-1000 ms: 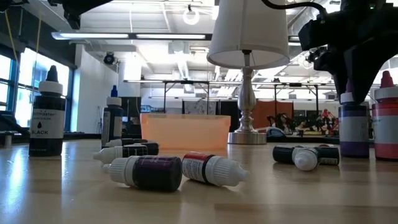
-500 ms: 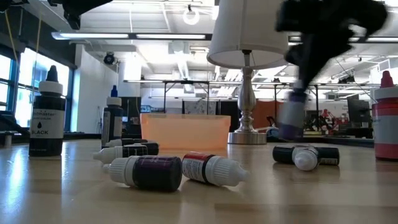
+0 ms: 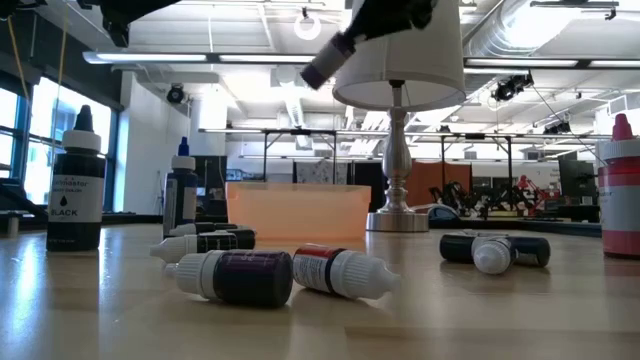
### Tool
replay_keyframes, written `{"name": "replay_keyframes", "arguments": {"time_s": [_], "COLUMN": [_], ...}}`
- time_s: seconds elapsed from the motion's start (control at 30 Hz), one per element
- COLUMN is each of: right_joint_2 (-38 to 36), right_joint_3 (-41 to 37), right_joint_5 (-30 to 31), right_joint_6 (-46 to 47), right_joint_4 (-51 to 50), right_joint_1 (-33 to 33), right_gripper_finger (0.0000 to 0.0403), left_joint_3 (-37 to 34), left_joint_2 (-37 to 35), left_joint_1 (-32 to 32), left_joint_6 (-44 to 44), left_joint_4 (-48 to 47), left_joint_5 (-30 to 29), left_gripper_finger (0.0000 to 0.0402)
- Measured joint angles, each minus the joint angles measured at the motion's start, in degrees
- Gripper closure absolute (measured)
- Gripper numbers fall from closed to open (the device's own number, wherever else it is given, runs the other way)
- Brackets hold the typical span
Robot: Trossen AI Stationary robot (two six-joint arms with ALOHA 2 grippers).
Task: Pick & Place food coloring
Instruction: Put the large purple food coloring bottle into the orange bin
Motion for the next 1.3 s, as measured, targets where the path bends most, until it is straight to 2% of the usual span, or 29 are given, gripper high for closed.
{"name": "replay_keyframes", "arguments": {"time_s": [0.23, 0.4, 0.5, 0.63, 0.87, 1.07, 1.13, 1.3], "right_joint_2": [15.44, 23.68, 26.78, 28.46, 28.88, 28.88, 28.86, 28.86], "right_joint_3": [14.29, 21.9, 24.45, 25.31, 25.17, 25.15, 25.15, 25.15], "right_joint_5": [-6.59, -7.79, -12.34, -21.15, -23.39, -31.24, -30.65, -23.15], "right_joint_6": [2.76, 2.87, 2.71, 2.93, 4.83, 5.21, 4.83, 5.55], "right_joint_4": [-25.63, -33.26, -34.17, -34.83, -42.16, -44.93, -45.22, -46.15], "right_joint_1": [-4.52, -7.04, -8.7, -10.21, -10.85, -9.59, -8.58, -5.61], "right_gripper_finger": [0.0288, 0.0289, 0.0288, 0.0289, 0.0289, 0.0289, 0.0289, 0.0289], "left_joint_3": [0.0, 0.0, 0.0, 0.0, 0.0, 0.0, 0.0, 0.0], "left_joint_2": [-0.01, 0.01, -0.01, 0.01, 0.01, 0.01, 0.01, 0.01], "left_joint_1": [0.0, 0.0, 0.0, 0.0, 0.0, 0.0, 0.0, 0.0], "left_joint_6": [0.0, -0.29, -1.61, -1.73, -1.73, -1.76, -1.91, -2.78], "left_joint_4": [0.64, 0.6, 0.56, 0.53, 0.51, 0.51, 0.51, 0.49], "left_joint_5": [-1.2, -1.23, -1.21, -0.96, -0.94, -0.92, -0.9, -0.8], "left_gripper_finger": [0.0245, 0.0245, 0.0245, 0.0245, 0.0245, 0.0245, 0.0245, 0.0245]}}
